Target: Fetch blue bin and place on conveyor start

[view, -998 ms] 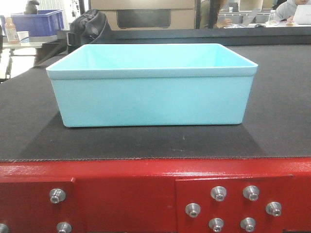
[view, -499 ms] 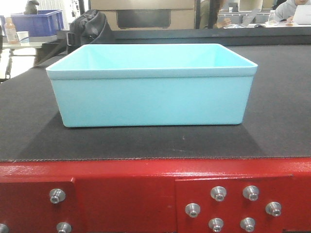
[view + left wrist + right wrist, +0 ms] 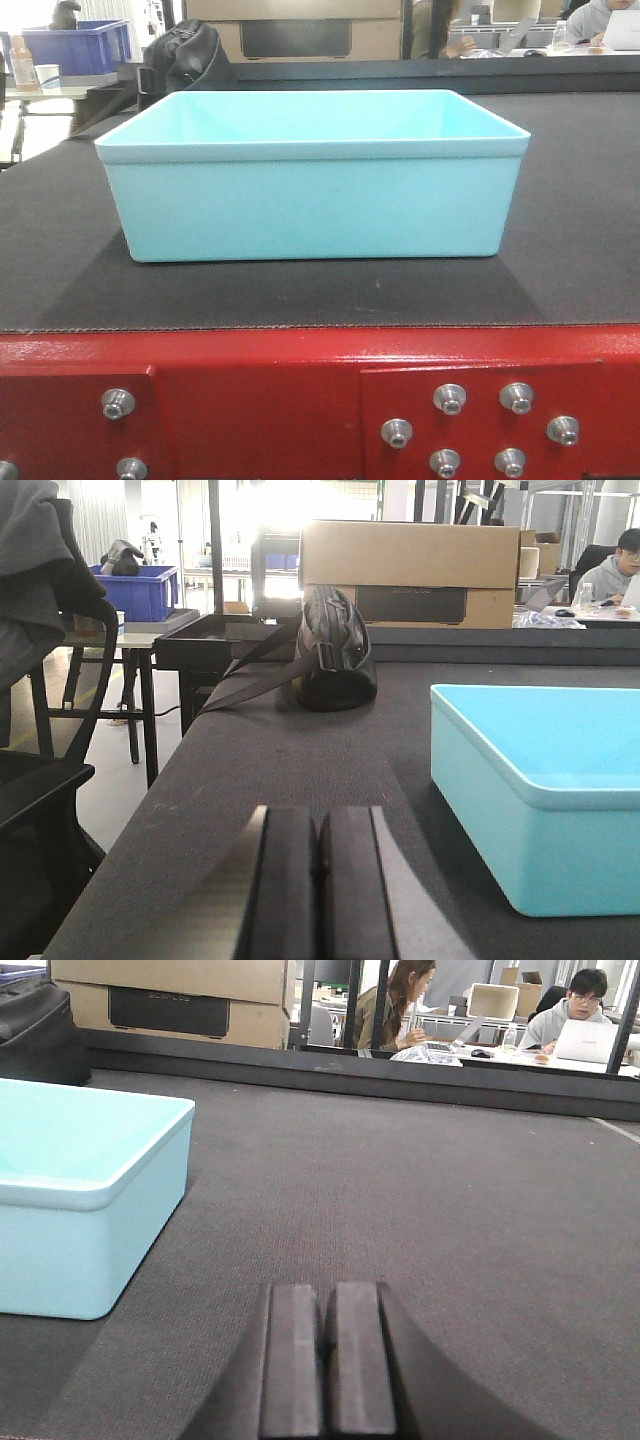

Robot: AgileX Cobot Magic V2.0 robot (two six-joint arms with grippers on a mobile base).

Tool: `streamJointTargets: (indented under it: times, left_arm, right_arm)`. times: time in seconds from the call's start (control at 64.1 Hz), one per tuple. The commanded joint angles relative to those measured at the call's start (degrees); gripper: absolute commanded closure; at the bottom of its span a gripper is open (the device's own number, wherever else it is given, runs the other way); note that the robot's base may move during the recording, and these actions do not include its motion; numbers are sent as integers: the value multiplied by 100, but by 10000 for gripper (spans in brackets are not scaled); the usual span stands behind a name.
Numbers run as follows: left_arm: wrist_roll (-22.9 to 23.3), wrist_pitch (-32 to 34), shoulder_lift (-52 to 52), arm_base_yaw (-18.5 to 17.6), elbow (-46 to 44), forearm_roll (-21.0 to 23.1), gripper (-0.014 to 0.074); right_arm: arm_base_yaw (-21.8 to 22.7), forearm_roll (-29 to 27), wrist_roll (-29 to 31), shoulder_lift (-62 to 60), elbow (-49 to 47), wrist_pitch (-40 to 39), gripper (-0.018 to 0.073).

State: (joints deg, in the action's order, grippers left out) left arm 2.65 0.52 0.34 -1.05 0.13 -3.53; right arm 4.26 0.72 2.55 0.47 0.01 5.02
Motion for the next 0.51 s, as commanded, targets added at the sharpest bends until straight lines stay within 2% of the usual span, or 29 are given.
streamJointTargets:
  times: [0.0, 0.499]
  left_arm:
    - [-32, 62, -34, -21, -13, -27, 707]
    - [-32, 62, -34, -21, -13, -27, 707]
  right_arm:
    - [22, -3, -9, -47, -1, -98, 719]
    - [22, -3, -9, -47, -1, -98, 720]
